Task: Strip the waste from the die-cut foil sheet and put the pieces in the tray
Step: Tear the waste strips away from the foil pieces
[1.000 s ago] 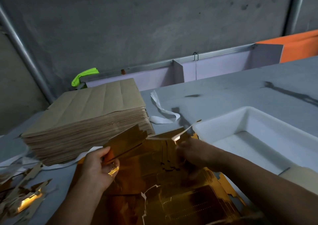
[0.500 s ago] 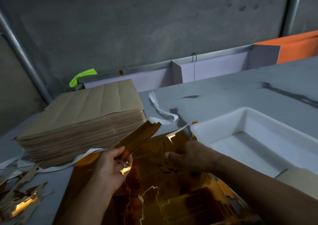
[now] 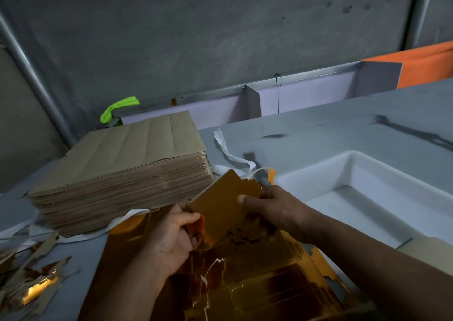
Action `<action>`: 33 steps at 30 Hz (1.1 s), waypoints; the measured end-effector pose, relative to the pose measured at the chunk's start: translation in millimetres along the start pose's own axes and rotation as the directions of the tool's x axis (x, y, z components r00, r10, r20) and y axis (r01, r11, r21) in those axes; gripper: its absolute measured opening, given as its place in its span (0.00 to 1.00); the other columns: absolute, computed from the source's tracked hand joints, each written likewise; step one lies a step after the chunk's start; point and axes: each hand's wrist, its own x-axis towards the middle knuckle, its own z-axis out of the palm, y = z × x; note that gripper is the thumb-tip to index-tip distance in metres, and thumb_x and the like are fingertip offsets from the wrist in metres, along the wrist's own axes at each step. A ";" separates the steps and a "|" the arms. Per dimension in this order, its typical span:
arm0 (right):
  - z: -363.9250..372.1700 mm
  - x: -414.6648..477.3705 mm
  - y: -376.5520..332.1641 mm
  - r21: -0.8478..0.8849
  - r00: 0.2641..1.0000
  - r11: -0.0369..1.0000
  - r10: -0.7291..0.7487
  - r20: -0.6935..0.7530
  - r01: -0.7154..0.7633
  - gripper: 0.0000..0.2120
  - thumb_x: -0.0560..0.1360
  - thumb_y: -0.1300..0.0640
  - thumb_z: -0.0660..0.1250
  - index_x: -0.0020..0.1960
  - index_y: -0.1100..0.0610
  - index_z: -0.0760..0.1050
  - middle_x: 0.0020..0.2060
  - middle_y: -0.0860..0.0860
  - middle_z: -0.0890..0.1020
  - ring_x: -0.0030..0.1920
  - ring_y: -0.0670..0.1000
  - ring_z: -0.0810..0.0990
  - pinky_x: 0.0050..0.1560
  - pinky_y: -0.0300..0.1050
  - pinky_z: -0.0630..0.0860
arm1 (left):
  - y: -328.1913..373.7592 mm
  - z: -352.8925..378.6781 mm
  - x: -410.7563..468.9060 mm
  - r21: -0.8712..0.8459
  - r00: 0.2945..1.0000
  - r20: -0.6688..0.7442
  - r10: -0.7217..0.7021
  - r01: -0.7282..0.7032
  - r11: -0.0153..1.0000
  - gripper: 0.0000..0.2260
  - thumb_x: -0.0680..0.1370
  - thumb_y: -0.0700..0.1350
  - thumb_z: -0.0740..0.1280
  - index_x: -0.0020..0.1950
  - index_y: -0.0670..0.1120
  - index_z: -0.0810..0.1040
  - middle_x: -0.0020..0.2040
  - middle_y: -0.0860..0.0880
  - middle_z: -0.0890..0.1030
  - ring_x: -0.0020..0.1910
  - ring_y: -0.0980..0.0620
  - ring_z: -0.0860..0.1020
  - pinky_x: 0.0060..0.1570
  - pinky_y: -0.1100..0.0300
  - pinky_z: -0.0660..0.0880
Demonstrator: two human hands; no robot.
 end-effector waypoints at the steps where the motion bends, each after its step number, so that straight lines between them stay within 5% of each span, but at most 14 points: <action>1: -0.2 -0.1 -0.2 0.007 1.000 1.000 0.012 0.004 -0.012 0.16 0.80 0.47 0.65 0.47 0.60 0.79 0.37 0.55 0.85 0.27 0.50 0.79 0.27 0.42 0.75 | -0.9 -0.7 0.4 -0.002 1.000 0.004 -0.001 0.001 1.000 0.15 0.67 0.35 0.67 0.52 0.45 0.76 0.52 0.39 0.82 0.51 0.40 0.80 0.51 0.45 0.77; 8: -1.5 1.6 -1.5 0.059 0.996 0.997 0.045 -0.078 -0.041 0.13 0.82 0.52 0.63 0.45 0.61 0.77 0.31 0.52 0.84 0.26 0.50 0.79 0.27 0.41 0.76 | 0.5 -3.3 3.0 -0.125 0.998 -0.070 -0.005 -0.004 0.992 0.11 0.67 0.35 0.69 0.46 0.46 0.77 0.39 0.46 0.84 0.40 0.49 0.80 0.39 0.55 0.74; 13: -3.6 0.9 -2.5 0.037 0.994 0.997 0.067 -0.090 -0.064 0.13 0.82 0.51 0.63 0.47 0.60 0.76 0.26 0.48 0.82 0.25 0.49 0.79 0.28 0.39 0.75 | 1.3 -6.2 1.3 -0.193 0.998 -0.065 -0.020 0.007 0.981 0.16 0.68 0.40 0.68 0.56 0.45 0.78 0.50 0.43 0.83 0.45 0.47 0.80 0.39 0.56 0.75; 19: -2.3 1.1 -2.3 0.033 0.994 0.997 0.068 -0.087 -0.066 0.11 0.82 0.52 0.63 0.48 0.60 0.77 0.28 0.48 0.82 0.27 0.50 0.80 0.29 0.41 0.76 | 3.2 -4.9 -0.8 -0.159 0.997 -0.027 -0.072 0.067 0.985 0.16 0.70 0.46 0.68 0.57 0.47 0.83 0.54 0.42 0.83 0.47 0.46 0.77 0.36 0.58 0.73; 29: -2.8 2.5 -1.9 0.032 0.992 0.997 0.073 -0.106 -0.070 0.12 0.81 0.52 0.64 0.49 0.61 0.77 0.29 0.50 0.82 0.28 0.51 0.80 0.30 0.41 0.76 | 5.8 2.6 -1.3 -0.045 0.997 -0.075 -0.014 0.011 0.999 0.13 0.68 0.46 0.69 0.50 0.44 0.79 0.41 0.45 0.84 0.42 0.47 0.78 0.34 0.59 0.71; 33: -4.6 2.0 -3.2 0.055 0.988 0.996 0.078 -0.130 -0.072 0.12 0.81 0.52 0.64 0.47 0.61 0.76 0.26 0.49 0.81 0.25 0.47 0.79 0.26 0.37 0.74 | 4.1 0.1 1.2 -0.063 0.993 -0.118 -0.032 0.025 0.998 0.03 0.75 0.43 0.67 0.43 0.44 0.77 0.35 0.47 0.82 0.35 0.51 0.78 0.30 0.60 0.73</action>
